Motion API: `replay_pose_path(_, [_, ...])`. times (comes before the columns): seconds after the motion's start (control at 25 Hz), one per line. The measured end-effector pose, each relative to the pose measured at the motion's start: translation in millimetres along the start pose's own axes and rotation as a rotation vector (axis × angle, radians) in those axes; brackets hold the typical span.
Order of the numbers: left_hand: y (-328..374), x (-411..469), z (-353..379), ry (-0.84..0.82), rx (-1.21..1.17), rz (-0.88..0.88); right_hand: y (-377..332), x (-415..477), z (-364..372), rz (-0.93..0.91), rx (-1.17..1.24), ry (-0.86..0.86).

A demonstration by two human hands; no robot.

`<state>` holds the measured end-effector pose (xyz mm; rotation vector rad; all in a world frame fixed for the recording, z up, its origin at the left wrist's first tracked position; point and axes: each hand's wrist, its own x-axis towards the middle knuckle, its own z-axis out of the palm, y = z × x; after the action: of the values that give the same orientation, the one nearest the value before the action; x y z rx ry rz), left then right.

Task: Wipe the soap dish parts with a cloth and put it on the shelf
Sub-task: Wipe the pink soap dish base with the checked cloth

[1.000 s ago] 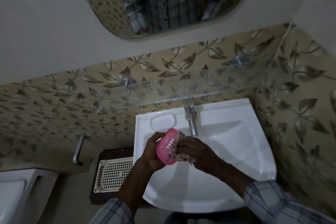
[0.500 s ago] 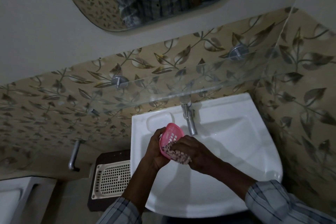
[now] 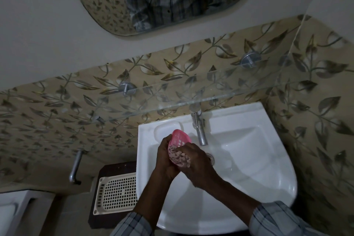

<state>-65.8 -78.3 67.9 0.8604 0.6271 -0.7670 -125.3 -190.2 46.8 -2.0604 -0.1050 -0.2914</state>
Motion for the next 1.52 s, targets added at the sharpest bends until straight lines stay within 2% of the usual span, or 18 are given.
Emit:
replay_pose_path(0.08, [7.9,-3.9,-1.5,-0.006,-0.016,-0.055,6.3,0.7,-11.2,-0.125,-0.042,-0.122])
replay_pose_path(0.28, [17.9,-0.2,-8.5,-0.061,0.068,-0.12,19.0,2.7,-7.9,-0.372,-0.13,-0.042])
replay_pose_path(0.4, [23.8,-1.6,-16.0,-0.066,0.109,-0.119,24.5,7.5,-4.9,-0.323,-0.126,0.0])
replay_pose_path(0.52, [22.6,-5.1,-20.9,-0.103,0.088,-0.178,27.5,9.7,-8.9,-0.464,-0.151,-0.139])
replay_pose_path(0.64, [14.3,-7.3,-23.1,-0.107,0.059,-0.173,25.7,13.9,-12.2,-0.436,-0.128,-0.111])
replay_pose_path(0.76, [12.0,-12.3,-19.7,-0.146,0.032,-0.176,19.7,14.1,-8.5,-0.489,-0.108,-0.14])
replay_pose_path(0.92, [12.1,-18.7,-20.8,-0.15,0.041,-0.142,13.2,12.0,-6.1,-0.349,-0.063,-0.034])
replay_pose_path(1.04, [11.0,-19.0,-23.2,-0.148,-0.02,-0.163,13.1,11.1,-6.4,-0.447,-0.09,-0.158])
replay_pose_path(1.16, [7.7,-17.8,-29.2,-0.117,0.014,-0.108,11.5,10.3,-9.3,-0.334,-0.094,-0.094])
replay_pose_path(1.28, [5.8,-17.3,-25.8,-0.137,0.023,-0.047,8.0,2.7,-9.2,-0.347,-0.089,-0.228])
replay_pose_path(1.36, [2.1,-15.4,-20.6,-0.157,0.039,0.038,0.7,10.0,-9.2,-0.176,-0.103,-0.113])
replay_pose_path(1.44, [-0.7,-14.2,-11.4,-0.166,0.072,0.112,-15.1,16.4,-1.4,0.056,-0.245,0.027])
replay_pose_path(1.52, [-5.6,-12.8,-5.6,-0.131,0.147,0.155,-26.0,21.5,8.9,0.279,-0.337,0.088])
